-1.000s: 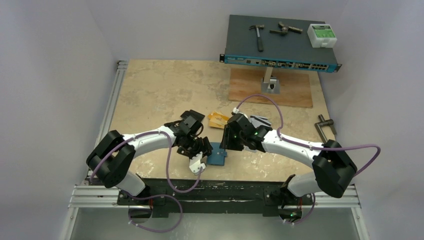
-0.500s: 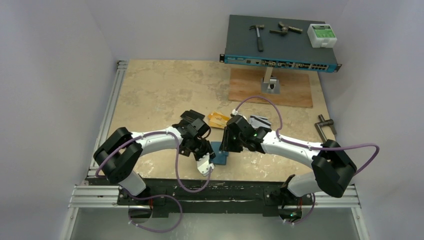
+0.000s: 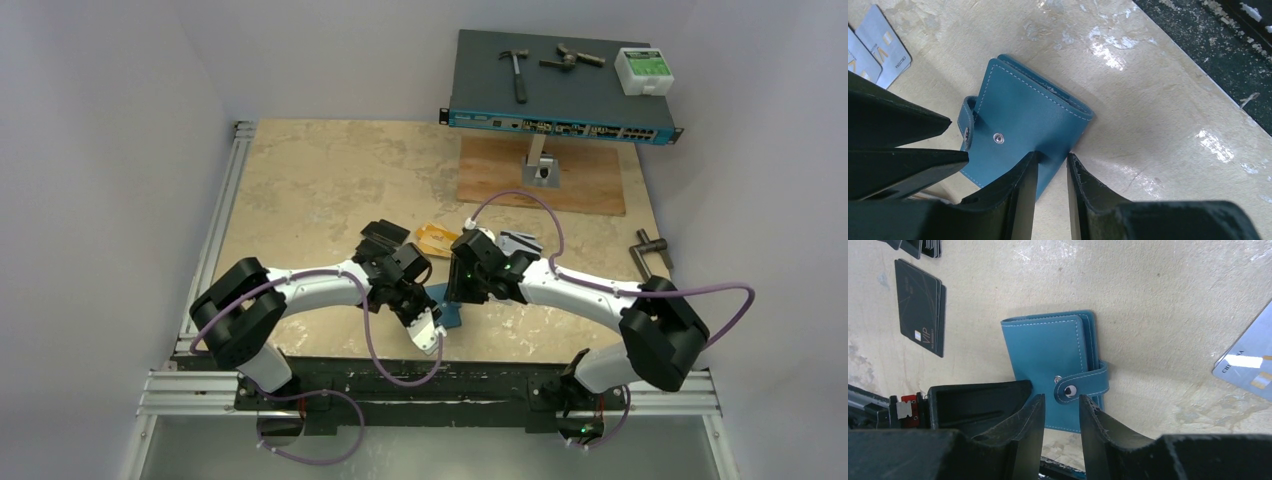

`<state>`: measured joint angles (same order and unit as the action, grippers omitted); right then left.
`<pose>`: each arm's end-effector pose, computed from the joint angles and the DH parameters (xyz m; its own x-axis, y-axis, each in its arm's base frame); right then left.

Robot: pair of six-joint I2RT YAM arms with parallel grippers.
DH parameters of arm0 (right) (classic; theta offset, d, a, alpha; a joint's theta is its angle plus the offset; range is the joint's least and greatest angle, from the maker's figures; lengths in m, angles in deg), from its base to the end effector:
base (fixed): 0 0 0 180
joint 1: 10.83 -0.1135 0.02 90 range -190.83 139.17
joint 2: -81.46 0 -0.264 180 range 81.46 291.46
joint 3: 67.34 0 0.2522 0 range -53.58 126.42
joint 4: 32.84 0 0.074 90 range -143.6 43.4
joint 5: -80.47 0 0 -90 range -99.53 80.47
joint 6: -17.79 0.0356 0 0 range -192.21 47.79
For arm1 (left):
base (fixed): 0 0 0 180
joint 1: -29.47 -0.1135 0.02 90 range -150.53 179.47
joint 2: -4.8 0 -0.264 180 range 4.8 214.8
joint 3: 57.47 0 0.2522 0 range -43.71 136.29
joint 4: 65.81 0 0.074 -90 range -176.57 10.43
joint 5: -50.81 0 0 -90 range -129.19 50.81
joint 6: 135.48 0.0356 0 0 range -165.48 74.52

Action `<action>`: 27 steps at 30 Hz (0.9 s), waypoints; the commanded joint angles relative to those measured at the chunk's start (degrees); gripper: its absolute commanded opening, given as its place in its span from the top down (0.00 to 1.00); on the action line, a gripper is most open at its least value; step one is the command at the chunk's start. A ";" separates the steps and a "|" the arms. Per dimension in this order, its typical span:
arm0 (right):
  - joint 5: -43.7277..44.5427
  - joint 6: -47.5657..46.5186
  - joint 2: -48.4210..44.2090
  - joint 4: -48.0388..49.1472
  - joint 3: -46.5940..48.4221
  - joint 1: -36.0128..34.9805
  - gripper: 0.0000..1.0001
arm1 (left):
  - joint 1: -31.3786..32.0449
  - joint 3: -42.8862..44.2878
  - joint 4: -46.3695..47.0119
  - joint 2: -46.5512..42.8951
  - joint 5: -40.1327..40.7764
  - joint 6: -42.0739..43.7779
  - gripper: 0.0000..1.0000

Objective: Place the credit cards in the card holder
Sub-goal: Close the card holder at the center of the board.

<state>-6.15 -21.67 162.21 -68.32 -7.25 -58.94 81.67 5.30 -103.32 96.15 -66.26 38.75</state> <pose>0.1849 0.2030 0.1941 -0.9092 0.1406 -0.3919 -0.0303 0.9164 0.3991 0.1653 -0.2395 0.1601 0.7562 0.4706 -0.4547 0.6396 -0.6785 0.3614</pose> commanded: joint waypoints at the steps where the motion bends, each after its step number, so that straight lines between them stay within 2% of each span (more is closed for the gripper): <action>1: 3.05 -1.94 0.92 -2.49 4.06 -0.48 0.69 | 0.27 0.30 2.64 -1.56 -0.09 -3.44 0.74; 5: 2.91 -2.98 2.00 -2.92 5.26 -0.87 0.68 | 0.34 -1.60 4.65 -2.47 -0.07 -4.52 0.77; 7: 3.02 -3.38 2.64 -3.25 5.80 -1.21 0.67 | 0.35 -2.24 5.44 -2.54 0.31 -4.80 0.85; 8: 3.21 -3.61 2.97 -3.42 6.00 -1.38 0.66 | 0.35 -2.52 5.62 -2.64 0.38 -4.67 0.85; 14: 5.40 -4.01 5.20 -5.41 7.78 -2.19 0.66 | 0.36 -4.17 7.14 -3.51 0.32 -3.25 0.85; 22: 9.27 -4.69 6.23 -8.77 10.00 -2.59 0.74 | 0.35 -4.50 7.06 -3.80 0.36 -2.27 0.82; 27: 11.14 -4.39 4.99 -9.65 9.76 -2.67 0.83 | 0.35 -3.84 6.87 -3.69 0.48 -2.48 0.78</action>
<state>1.32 -25.56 168.57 -76.10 0.51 -61.35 81.74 1.37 -96.87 93.98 -65.43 35.69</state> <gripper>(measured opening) 0.185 0.203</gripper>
